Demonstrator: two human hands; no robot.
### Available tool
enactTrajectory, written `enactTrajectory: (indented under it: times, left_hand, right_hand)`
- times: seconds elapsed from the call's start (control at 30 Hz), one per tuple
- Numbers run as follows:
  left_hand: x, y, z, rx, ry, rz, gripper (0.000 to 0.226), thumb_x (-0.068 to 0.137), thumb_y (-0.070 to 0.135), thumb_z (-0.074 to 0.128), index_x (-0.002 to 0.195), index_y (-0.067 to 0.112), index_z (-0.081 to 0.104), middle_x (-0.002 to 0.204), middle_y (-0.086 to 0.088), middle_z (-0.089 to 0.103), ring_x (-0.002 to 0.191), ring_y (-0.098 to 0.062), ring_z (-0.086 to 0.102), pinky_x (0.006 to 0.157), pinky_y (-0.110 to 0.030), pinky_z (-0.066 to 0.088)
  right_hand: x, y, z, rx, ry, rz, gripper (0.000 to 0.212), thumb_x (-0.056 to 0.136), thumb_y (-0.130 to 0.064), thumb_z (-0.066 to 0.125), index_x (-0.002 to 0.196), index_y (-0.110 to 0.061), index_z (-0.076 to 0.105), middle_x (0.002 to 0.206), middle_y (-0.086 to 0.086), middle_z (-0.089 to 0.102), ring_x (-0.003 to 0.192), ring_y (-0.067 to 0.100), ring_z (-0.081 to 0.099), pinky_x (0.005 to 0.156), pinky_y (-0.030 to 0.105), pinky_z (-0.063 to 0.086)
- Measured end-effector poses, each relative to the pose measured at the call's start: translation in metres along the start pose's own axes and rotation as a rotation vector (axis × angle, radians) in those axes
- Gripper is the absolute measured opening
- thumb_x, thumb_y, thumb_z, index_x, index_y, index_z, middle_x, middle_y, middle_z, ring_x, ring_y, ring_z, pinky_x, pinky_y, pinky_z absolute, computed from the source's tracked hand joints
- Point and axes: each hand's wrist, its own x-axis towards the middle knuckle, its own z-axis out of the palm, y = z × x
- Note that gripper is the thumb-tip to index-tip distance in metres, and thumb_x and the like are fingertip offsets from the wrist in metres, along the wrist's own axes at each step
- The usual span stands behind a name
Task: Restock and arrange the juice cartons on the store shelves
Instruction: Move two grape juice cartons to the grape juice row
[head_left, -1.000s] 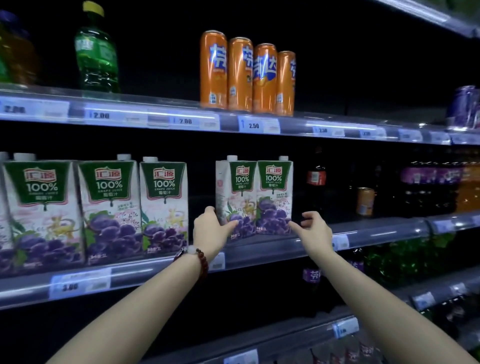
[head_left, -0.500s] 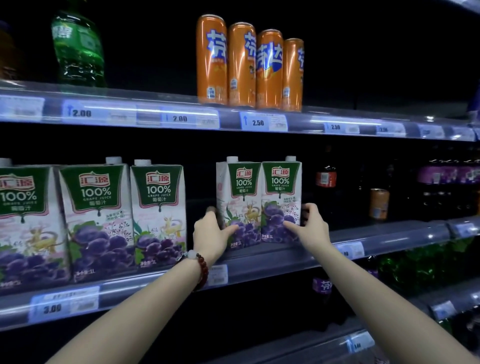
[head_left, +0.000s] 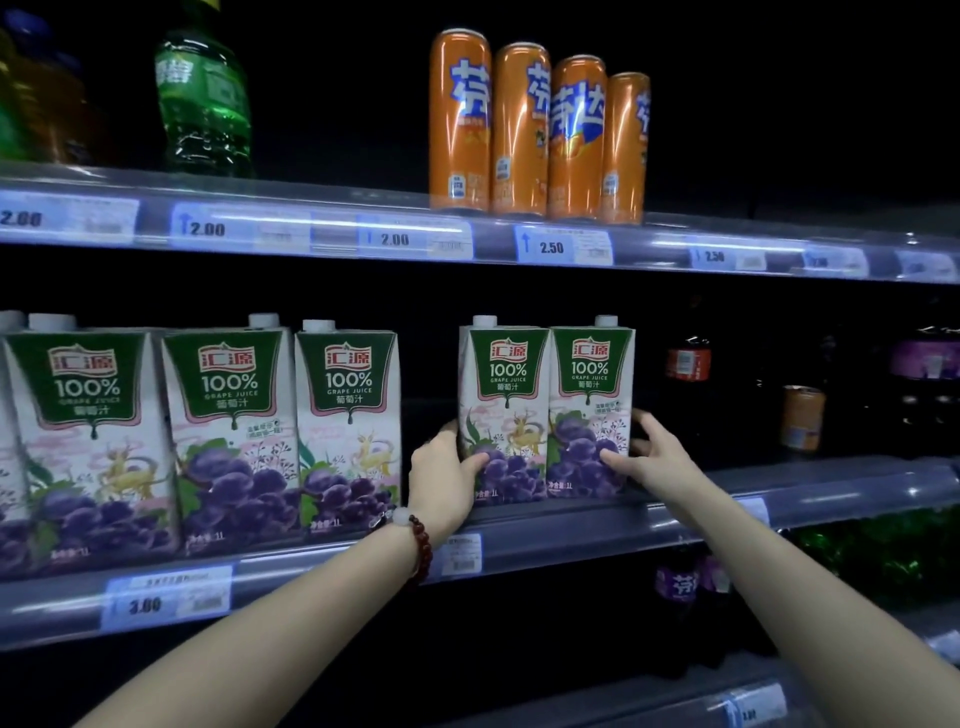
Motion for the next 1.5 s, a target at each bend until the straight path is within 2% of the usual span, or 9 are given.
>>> enactTrajectory:
  times: [0.17, 0.4, 0.53, 0.7, 0.9, 1.0, 1.1, 1.27, 1.5]
  left_hand:
    - [-0.003, -0.003, -0.006, 0.062, 0.007, -0.012, 0.034, 0.092, 0.022, 0.061, 0.118, 0.002, 0.054, 0.114, -0.014, 0.064, 0.104, -0.027, 0.060, 0.090, -0.037, 0.051]
    - [-0.013, -0.010, -0.035, 0.226, 0.032, 0.066, 0.021, 0.090, 0.021, 0.064, 0.092, 0.006, 0.049, 0.070, 0.000, 0.051, 0.058, -0.006, 0.045, 0.047, -0.018, 0.031]
    - [-0.020, -0.011, -0.058, 0.314, 0.052, 0.186, 0.031, 0.084, 0.024, 0.071, 0.071, 0.012, 0.046, 0.066, -0.003, 0.054, 0.061, -0.016, 0.053, 0.056, -0.026, 0.043]
    - [-0.025, -0.016, -0.062, 0.330, 0.101, 0.264, 0.023, 0.091, 0.015, 0.062, 0.075, 0.011, 0.046, 0.064, 0.003, 0.048, 0.059, -0.010, 0.045, 0.050, -0.015, 0.026]
    - [-0.027, -0.024, -0.064, 0.309, 0.091, 0.263, 0.016, 0.089, 0.017, 0.064, 0.081, 0.010, 0.052, 0.073, 0.000, 0.057, 0.071, -0.015, 0.054, 0.062, -0.020, 0.043]
    - [-0.033, -0.029, -0.060, 0.301, 0.073, 0.269, 0.017, 0.086, 0.016, 0.067, 0.087, 0.012, 0.051, 0.080, -0.003, 0.061, 0.079, -0.019, 0.057, 0.073, -0.032, 0.052]
    - [-0.039, -0.032, -0.059, 0.257, 0.033, 0.257, 0.023, 0.083, 0.013, 0.070, 0.090, 0.014, 0.048, 0.083, 0.000, 0.058, 0.077, -0.015, 0.058, 0.074, -0.029, 0.054]
    - [-0.042, -0.033, -0.063, 0.189, -0.025, 0.206, 0.028, 0.079, 0.011, 0.073, 0.092, 0.017, 0.049, 0.084, 0.005, 0.056, 0.071, -0.006, 0.055, 0.069, -0.020, 0.049]
    - [-0.043, -0.024, -0.070, 0.097, -0.087, 0.106, 0.027, 0.080, 0.006, 0.072, 0.094, 0.017, 0.052, 0.087, 0.005, 0.057, 0.079, -0.010, 0.057, 0.081, -0.028, 0.055]
  right_hand:
    - [-0.005, -0.004, 0.007, -0.035, -0.048, -0.008, 0.063, 0.087, -0.002, 0.066, 0.140, -0.019, 0.037, 0.119, 0.014, 0.065, 0.101, 0.030, 0.067, 0.089, 0.047, 0.055]
    - [-0.010, -0.013, 0.031, -0.070, -0.120, -0.016, 0.061, 0.087, -0.004, 0.065, 0.139, -0.021, 0.038, 0.106, 0.002, 0.067, 0.095, 0.022, 0.069, 0.081, 0.036, 0.059]
    - [-0.014, -0.016, 0.041, -0.012, -0.122, -0.008, 0.058, 0.089, 0.001, 0.061, 0.139, -0.017, 0.039, 0.106, 0.004, 0.066, 0.095, 0.022, 0.068, 0.070, 0.028, 0.058]
    - [-0.022, -0.020, 0.053, -0.027, -0.127, -0.030, 0.048, 0.090, 0.004, 0.058, 0.131, -0.016, 0.045, 0.102, 0.000, 0.067, 0.090, 0.016, 0.068, 0.063, 0.023, 0.058]
    - [-0.030, -0.026, 0.061, -0.232, -0.090, -0.056, 0.048, 0.091, -0.010, 0.060, 0.135, -0.019, 0.043, 0.126, 0.005, 0.062, 0.111, 0.021, 0.060, 0.099, 0.043, 0.049]
    - [-0.041, -0.031, 0.065, -0.410, 0.110, -0.087, 0.045, 0.086, -0.018, 0.067, 0.129, -0.017, 0.052, 0.117, 0.004, 0.066, 0.106, 0.021, 0.059, 0.091, 0.028, 0.044]
    - [-0.057, -0.030, 0.077, -0.432, 0.223, -0.109, 0.046, 0.083, -0.015, 0.072, 0.126, -0.015, 0.055, 0.108, 0.006, 0.069, 0.089, 0.015, 0.058, 0.080, 0.020, 0.037]
    - [-0.070, -0.030, 0.091, -0.465, 0.275, -0.107, 0.049, 0.084, -0.013, 0.071, 0.127, -0.011, 0.049, 0.113, 0.010, 0.064, 0.091, 0.017, 0.055, 0.081, 0.025, 0.042]
    - [-0.073, -0.034, 0.108, -0.487, 0.309, -0.044, 0.068, 0.084, -0.015, 0.071, 0.141, -0.007, 0.036, 0.139, 0.014, 0.044, 0.119, 0.028, 0.053, 0.097, 0.039, 0.046]
